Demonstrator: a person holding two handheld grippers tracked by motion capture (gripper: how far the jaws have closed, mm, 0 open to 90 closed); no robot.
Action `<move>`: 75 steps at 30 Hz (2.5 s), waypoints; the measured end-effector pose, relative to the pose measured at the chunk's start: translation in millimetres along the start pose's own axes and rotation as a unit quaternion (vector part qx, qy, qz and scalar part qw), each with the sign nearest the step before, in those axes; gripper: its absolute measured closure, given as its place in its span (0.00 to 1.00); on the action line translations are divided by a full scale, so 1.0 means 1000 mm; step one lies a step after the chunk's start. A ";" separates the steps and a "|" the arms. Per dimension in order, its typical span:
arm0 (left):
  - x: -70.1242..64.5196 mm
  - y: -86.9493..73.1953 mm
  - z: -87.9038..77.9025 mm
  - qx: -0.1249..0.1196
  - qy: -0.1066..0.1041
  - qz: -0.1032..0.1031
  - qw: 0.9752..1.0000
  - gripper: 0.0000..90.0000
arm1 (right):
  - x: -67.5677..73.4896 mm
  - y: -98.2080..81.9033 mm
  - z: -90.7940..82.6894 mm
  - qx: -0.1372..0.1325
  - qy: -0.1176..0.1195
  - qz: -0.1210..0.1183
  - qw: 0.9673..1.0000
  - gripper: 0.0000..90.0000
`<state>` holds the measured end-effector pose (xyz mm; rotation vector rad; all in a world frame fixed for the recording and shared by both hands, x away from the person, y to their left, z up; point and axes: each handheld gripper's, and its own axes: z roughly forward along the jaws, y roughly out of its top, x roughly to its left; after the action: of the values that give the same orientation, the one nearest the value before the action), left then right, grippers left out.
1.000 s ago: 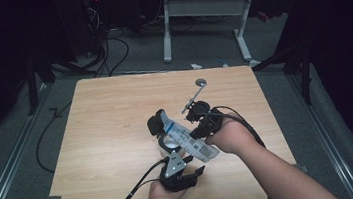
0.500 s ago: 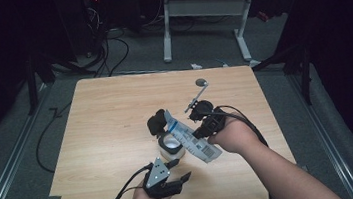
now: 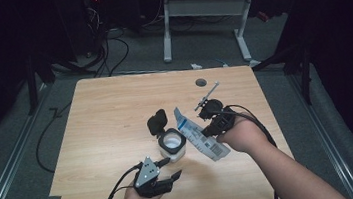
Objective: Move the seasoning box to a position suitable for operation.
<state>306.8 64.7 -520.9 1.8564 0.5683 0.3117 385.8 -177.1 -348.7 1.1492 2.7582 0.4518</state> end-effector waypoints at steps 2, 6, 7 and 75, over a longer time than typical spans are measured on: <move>0.003 -0.001 -0.003 -0.002 0.001 0.000 1.000 0.45 | -0.002 -0.002 0.000 -0.001 0.000 0.002 1.000 1.00; 0.008 -0.003 -0.008 -0.004 0.006 -0.001 1.000 0.45 | -0.007 -0.006 0.000 0.000 -0.005 0.008 1.000 1.00; 0.010 -0.004 -0.010 -0.005 0.008 -0.003 1.000 0.45 | -0.009 -0.007 0.000 0.000 -0.008 0.008 1.000 1.00; 0.062 -0.017 -0.049 -0.013 0.083 -0.044 0.996 0.46 | -0.055 -0.089 0.032 -0.074 -0.023 0.098 0.992 1.00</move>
<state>332.8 141.1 -523.1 1.7851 0.7535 0.4152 371.6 -268.3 -407.3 1.3784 2.5362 0.6311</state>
